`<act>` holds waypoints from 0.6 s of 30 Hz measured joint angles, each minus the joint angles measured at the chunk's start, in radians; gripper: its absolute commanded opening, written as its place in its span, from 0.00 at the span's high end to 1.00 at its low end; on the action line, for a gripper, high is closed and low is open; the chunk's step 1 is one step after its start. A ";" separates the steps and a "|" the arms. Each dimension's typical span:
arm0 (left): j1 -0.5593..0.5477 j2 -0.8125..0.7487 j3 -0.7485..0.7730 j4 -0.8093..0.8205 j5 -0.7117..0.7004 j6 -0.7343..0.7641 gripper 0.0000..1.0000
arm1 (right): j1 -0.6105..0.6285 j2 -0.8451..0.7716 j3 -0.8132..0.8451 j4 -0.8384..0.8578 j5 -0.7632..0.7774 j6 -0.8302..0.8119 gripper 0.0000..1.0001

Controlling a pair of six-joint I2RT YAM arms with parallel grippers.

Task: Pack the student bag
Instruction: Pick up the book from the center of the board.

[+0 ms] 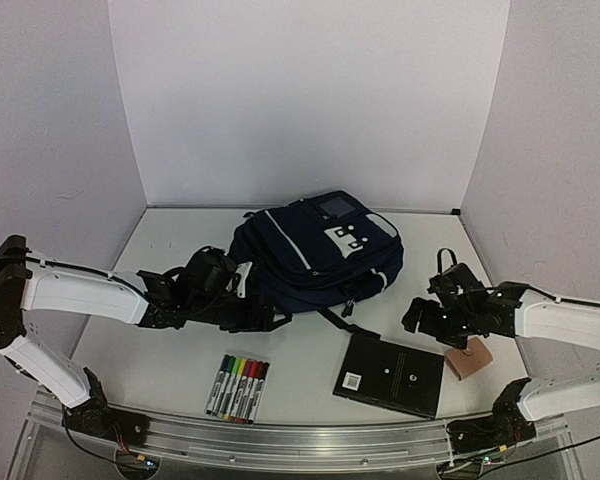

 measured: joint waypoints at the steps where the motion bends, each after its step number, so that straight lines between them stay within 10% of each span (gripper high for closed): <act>1: -0.002 0.003 0.000 0.004 0.000 -0.001 0.19 | -0.005 -0.020 -0.023 -0.007 -0.010 0.028 0.02; 18: -0.036 0.059 0.037 0.030 -0.006 -0.014 0.18 | -0.012 0.021 -0.088 -0.115 -0.104 0.161 0.12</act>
